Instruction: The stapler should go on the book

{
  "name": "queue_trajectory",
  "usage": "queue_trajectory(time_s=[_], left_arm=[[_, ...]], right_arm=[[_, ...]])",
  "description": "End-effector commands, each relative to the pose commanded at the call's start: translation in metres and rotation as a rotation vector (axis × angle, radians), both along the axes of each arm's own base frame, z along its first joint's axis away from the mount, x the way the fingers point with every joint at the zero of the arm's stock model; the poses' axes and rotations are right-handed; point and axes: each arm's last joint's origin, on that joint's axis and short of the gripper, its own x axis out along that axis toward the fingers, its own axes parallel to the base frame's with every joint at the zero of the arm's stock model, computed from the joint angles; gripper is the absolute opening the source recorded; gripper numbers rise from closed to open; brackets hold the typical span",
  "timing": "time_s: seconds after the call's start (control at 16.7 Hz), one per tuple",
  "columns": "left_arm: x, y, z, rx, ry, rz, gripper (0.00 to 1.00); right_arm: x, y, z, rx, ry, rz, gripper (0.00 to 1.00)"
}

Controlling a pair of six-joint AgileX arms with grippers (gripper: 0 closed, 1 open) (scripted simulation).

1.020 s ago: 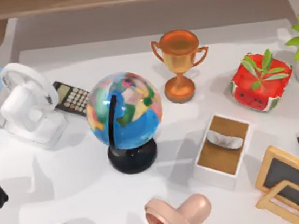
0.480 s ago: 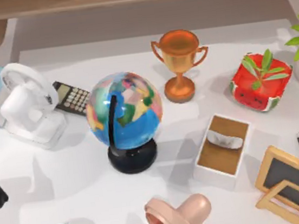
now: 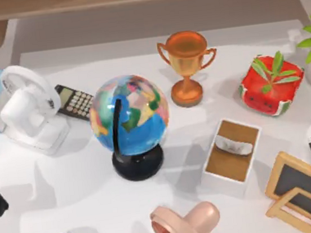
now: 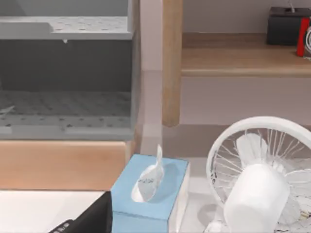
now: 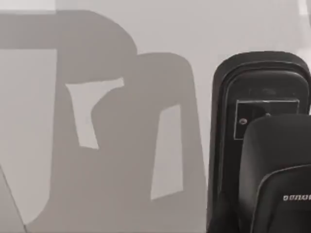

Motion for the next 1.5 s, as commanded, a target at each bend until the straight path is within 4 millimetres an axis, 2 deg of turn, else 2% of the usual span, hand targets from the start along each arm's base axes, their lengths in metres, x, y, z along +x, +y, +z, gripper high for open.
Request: queue_trajectory(time_s=[0.18,0.42,0.54,0.66,0.84,1.08,1.5], left_arm=[[0.000,0.000,0.000,0.000,0.000,0.000,1.00],[0.000,0.000,0.000,0.000,0.000,0.000,1.00],[0.000,0.000,0.000,0.000,0.000,0.000,1.00],[0.000,0.000,0.000,0.000,0.000,0.000,1.00],[0.000,0.000,0.000,0.000,0.000,0.000,1.00],[0.000,0.000,0.000,0.000,0.000,0.000,1.00],[0.000,0.000,0.000,0.000,0.000,0.000,1.00]], right_arm=[[-0.012,0.016,0.038,-0.033,-0.097,0.033,0.00],[-0.037,0.054,0.085,-0.068,-0.220,0.102,0.00],[-0.053,0.075,0.099,-0.073,-0.256,0.139,0.00],[-0.071,0.095,0.105,-0.071,-0.271,0.176,0.00],[-0.100,0.122,0.100,-0.058,-0.255,0.227,0.00],[-0.138,0.148,0.072,-0.032,-0.170,0.280,0.00],[-0.195,0.162,0.010,0.004,0.046,0.303,0.00]])
